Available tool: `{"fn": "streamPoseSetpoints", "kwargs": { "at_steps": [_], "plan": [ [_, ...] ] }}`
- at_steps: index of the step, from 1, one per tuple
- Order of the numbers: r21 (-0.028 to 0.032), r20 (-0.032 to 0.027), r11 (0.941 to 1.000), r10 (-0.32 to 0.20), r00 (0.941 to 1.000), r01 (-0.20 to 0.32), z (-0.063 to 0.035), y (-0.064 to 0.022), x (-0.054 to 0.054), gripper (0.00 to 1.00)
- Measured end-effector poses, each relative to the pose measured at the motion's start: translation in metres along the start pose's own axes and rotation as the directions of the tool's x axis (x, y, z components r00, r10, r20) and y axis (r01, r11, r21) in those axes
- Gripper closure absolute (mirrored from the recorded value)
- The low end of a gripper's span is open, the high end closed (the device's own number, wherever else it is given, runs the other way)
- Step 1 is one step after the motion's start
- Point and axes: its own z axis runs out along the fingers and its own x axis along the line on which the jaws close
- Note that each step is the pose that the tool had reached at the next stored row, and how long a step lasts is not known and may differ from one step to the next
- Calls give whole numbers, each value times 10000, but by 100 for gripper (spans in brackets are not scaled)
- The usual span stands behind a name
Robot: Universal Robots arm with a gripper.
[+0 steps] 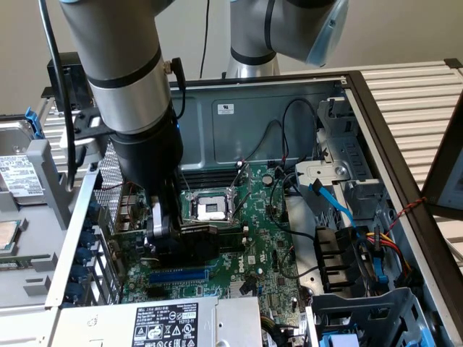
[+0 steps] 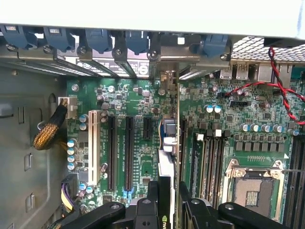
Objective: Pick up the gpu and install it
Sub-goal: 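Insert the gpu into the slot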
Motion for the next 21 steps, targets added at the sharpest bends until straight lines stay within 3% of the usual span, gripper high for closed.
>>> {"fn": "streamPoseSetpoints", "kwargs": {
  "at_steps": [7, 11, 18, 21],
  "plan": [
    [-23, -11, 10000, 2, 10000, -2, 8, 2, 0, 73],
    [-90, -11, 10000, 2, 10000, -2, 9, -19, 13, 73],
    [-122, -13, 9999, 3, 10000, -3, -49, -123, 37, 73],
    [-156, -14, 9999, 3, 10000, -4, -150, -192, 48, 73]
  ]
}}
